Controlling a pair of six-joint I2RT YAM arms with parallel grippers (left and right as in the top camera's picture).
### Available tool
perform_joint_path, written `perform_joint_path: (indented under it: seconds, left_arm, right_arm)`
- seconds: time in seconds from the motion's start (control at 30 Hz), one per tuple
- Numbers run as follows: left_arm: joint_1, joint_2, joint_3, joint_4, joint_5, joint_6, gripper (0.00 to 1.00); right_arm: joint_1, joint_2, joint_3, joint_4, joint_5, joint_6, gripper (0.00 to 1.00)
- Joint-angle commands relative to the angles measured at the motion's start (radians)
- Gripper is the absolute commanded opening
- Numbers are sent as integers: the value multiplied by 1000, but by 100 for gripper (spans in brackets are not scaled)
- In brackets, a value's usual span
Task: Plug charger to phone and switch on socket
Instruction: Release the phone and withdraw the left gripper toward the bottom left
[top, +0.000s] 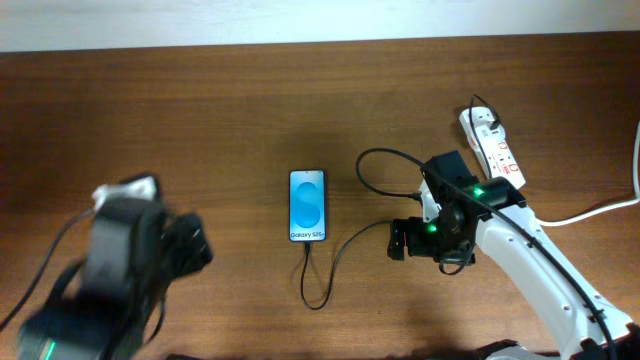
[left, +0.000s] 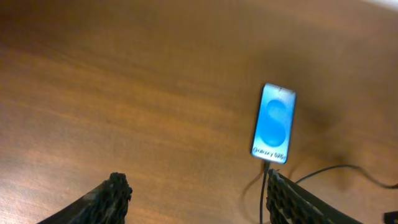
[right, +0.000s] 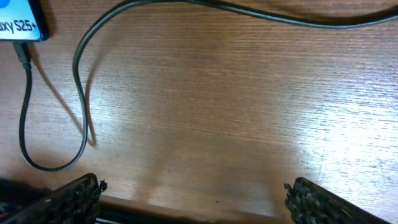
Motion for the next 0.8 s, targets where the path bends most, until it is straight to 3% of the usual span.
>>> perform_joint_path:
  seconds: [0.0, 0.07, 0.27, 0.57, 0.77]
  left_arm:
    - [2, -179, 3, -29, -62, 3, 78]
    - [2, -258, 3, -56, -89, 3, 100]
    - [2, -406, 3, -125, -143, 3, 100]
    - [2, -408, 3, -251, -140, 3, 99]
    - [2, -408, 3, -351, -140, 3, 99]
  right_arm:
    - [1, -11, -2, -9, 16, 1, 98]
    - [1, -11, -2, -10, 16, 1, 98]
    - [1, -11, -2, 9, 16, 1, 98]
    - [1, -11, 5, 11, 0, 1, 99]
    - [0, -12, 121, -21, -14, 9, 100]
